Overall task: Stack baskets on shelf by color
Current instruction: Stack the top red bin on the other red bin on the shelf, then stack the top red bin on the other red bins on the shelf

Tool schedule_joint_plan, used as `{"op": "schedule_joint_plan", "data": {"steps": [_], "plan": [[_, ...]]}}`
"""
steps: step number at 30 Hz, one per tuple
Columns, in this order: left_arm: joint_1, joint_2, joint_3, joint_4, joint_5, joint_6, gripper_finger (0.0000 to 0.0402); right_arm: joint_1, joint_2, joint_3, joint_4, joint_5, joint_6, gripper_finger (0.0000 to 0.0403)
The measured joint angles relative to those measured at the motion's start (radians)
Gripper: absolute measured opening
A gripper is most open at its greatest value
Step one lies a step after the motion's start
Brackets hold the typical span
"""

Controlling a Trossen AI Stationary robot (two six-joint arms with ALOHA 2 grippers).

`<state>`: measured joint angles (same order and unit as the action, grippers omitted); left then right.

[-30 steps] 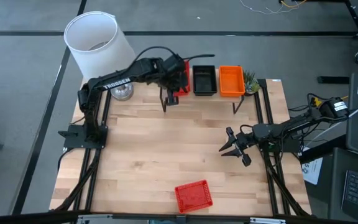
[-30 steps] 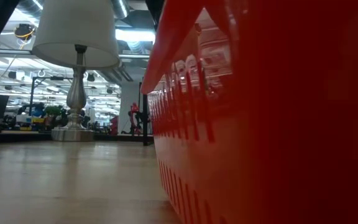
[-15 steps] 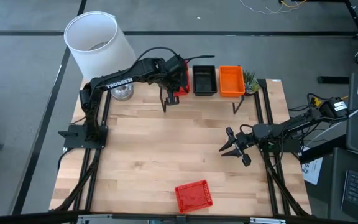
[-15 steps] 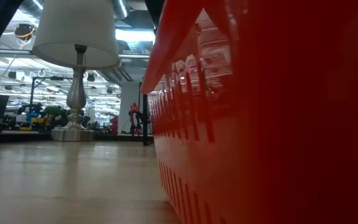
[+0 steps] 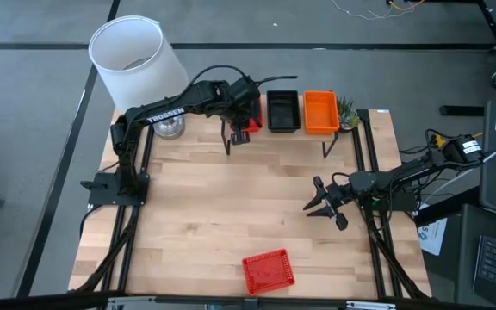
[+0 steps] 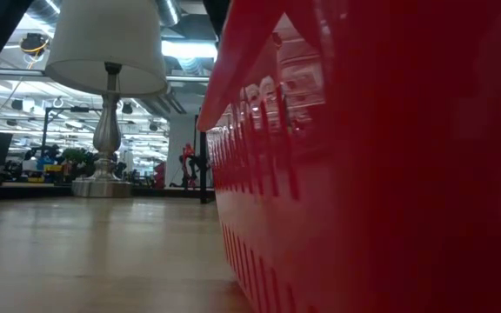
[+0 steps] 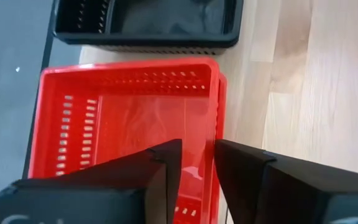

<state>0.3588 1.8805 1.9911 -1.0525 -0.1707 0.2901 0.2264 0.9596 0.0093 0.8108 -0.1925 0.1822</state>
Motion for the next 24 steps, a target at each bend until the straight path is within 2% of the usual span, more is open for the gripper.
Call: {"op": "schedule_joint_plan", "data": {"steps": [4, 10, 12, 16, 18, 20, 24], "plan": [[-0.016, -0.008, 0.017, 0.017, 0.002, 0.005, 0.0090, 0.000, 0.000, 0.000, -0.024, 0.000, 0.005, 0.0106], [-0.109, -0.016, 0.170, -0.052, 0.021, -0.045, 0.0090, 0.000, 0.000, 0.000, -0.037, 0.000, 0.025, 0.0106], [-0.156, -0.016, 0.204, -0.076, 0.097, -0.082, 0.0090, 0.000, 0.000, 0.000, -0.037, 0.000, 0.025, 0.0106], [-0.281, -0.017, 0.236, -0.164, 0.355, -0.097, 0.0087, 0.000, 0.000, 0.000, -0.037, 0.000, 0.026, 0.0106], [-0.357, -0.016, 0.235, -0.203, 0.407, -0.069, 0.0086, 0.000, 0.000, 0.000, -0.036, 0.000, 0.026, 0.0106], [-0.437, -0.017, 0.209, -0.202, 0.398, -0.009, 0.0086, 0.000, 0.000, 0.000, -0.036, 0.000, 0.026, 0.0106], [-0.595, -0.014, 0.100, -0.174, 0.286, 0.175, 0.0086, 0.000, 0.000, 0.000, -0.035, 0.000, 0.026, 0.0106]]}}
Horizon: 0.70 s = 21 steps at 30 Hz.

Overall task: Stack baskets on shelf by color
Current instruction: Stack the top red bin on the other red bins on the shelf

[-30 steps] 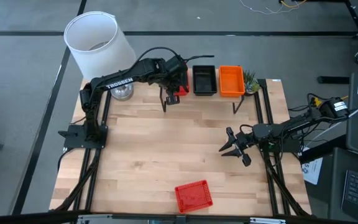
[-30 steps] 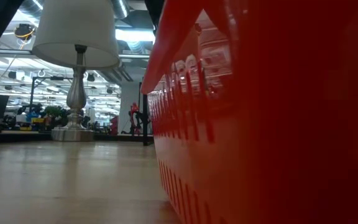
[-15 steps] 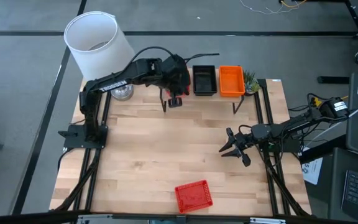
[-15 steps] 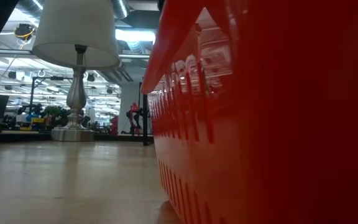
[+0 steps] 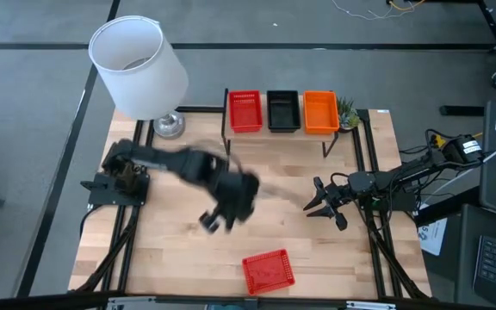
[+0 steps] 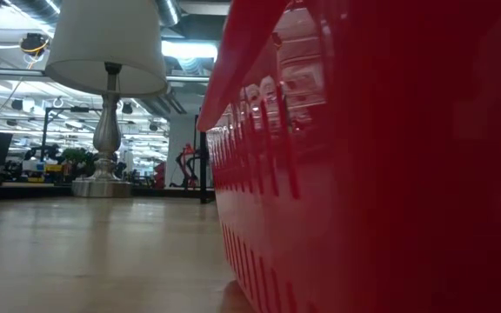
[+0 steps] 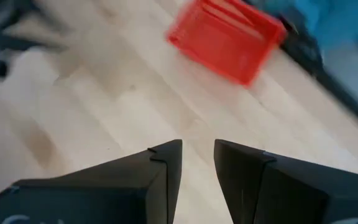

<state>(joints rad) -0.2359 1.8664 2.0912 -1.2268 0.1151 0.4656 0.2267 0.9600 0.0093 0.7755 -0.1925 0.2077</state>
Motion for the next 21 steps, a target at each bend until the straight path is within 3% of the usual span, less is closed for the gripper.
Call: {"op": "schedule_joint_plan", "data": {"steps": [5, 11, 17, 21], "plan": [[-0.152, 0.000, -0.178, 0.160, -0.162, 0.072, 0.0086, 0.001, 0.000, 0.000, 0.012, 0.042, 0.038, 0.0106], [-0.261, 0.000, -0.369, 0.484, -0.261, 0.069, 0.0086, 0.000, 0.000, 0.000, 0.007, 0.071, 0.050, 0.0106], [-0.349, 0.055, -0.411, 0.557, -0.418, 0.045, 0.0089, 0.000, 0.000, 0.000, 0.007, 0.105, 0.135, 0.0106], [-0.385, 0.120, -0.411, 0.616, -0.420, 0.033, 0.0102, 0.000, 0.000, 0.000, 0.007, 0.105, 0.206, 0.0106]]}}
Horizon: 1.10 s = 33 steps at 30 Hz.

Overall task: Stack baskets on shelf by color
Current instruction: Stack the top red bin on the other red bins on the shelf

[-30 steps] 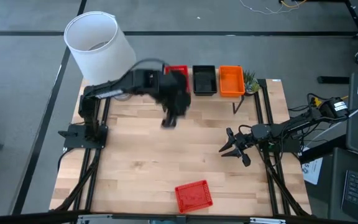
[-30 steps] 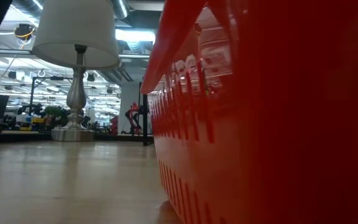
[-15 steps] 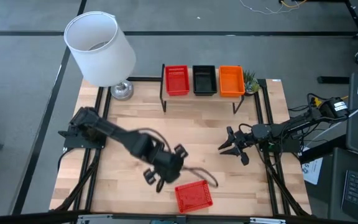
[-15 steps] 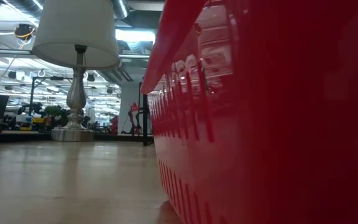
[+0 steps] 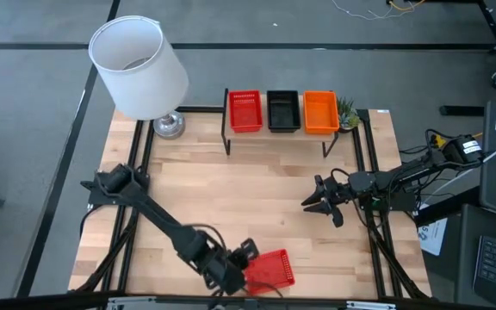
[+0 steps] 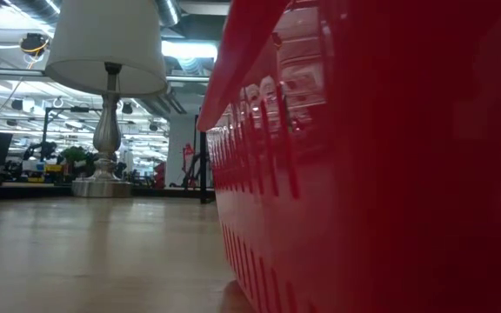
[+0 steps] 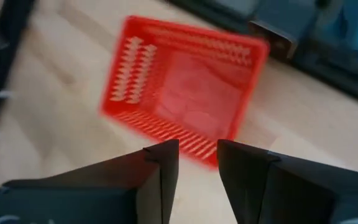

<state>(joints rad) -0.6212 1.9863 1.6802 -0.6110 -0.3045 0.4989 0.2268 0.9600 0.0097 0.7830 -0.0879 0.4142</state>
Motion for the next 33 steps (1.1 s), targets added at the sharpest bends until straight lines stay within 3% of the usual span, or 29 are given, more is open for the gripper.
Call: {"op": "schedule_joint_plan", "data": {"steps": [12, 33], "plan": [[-0.051, 0.080, 0.001, 0.064, 0.044, -0.078, 0.0118, 0.000, 0.000, 0.000, 0.000, 0.000, 0.103, 0.0106], [0.005, 0.141, 0.000, 0.105, 0.137, -0.025, 0.0117, 0.000, 0.000, 0.000, -0.011, -0.003, 0.100, 0.0106]]}}
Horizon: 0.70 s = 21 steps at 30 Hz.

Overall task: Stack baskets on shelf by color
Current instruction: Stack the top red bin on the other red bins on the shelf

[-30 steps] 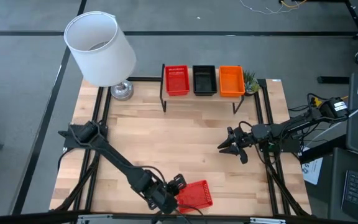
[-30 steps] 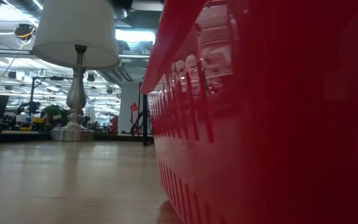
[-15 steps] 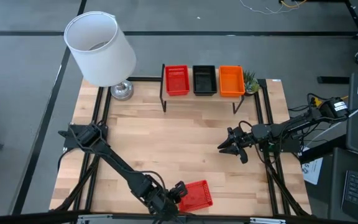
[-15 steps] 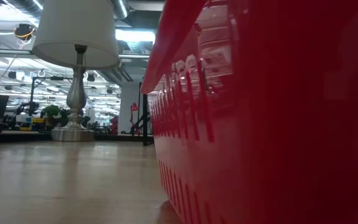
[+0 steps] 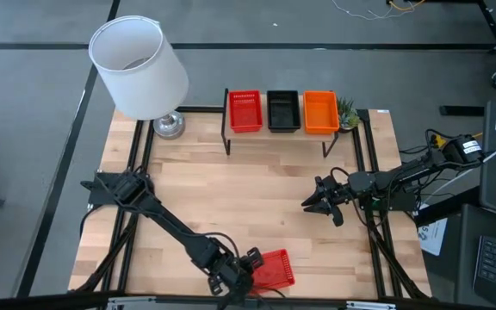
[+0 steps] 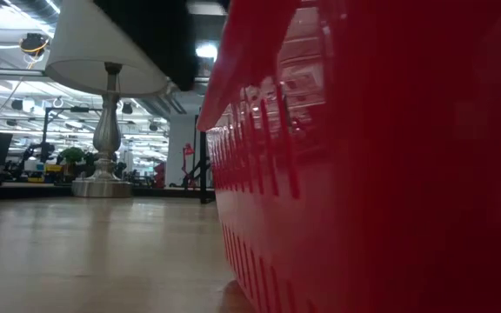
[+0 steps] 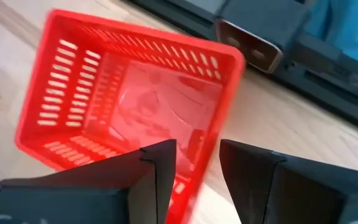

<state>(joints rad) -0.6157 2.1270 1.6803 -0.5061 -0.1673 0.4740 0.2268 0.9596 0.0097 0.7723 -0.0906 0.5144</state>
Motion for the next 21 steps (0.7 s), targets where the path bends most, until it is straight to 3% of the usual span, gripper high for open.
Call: {"op": "schedule_joint_plan", "data": {"steps": [11, 16, 21], "plan": [[0.061, 0.035, 0.000, -0.003, 0.036, 0.038, 0.0112, 0.007, 0.000, 0.000, -0.001, -0.017, 0.001, 0.0106], [0.101, 0.034, 0.000, -0.008, 0.047, 0.031, 0.0019, 0.039, 0.000, 0.000, -0.005, -0.017, 0.001, 0.0106], [0.133, 0.034, 0.033, -0.077, 0.067, 0.045, 0.0004, 0.072, 0.000, 0.000, -0.006, -0.016, 0.009, 0.0106]]}}
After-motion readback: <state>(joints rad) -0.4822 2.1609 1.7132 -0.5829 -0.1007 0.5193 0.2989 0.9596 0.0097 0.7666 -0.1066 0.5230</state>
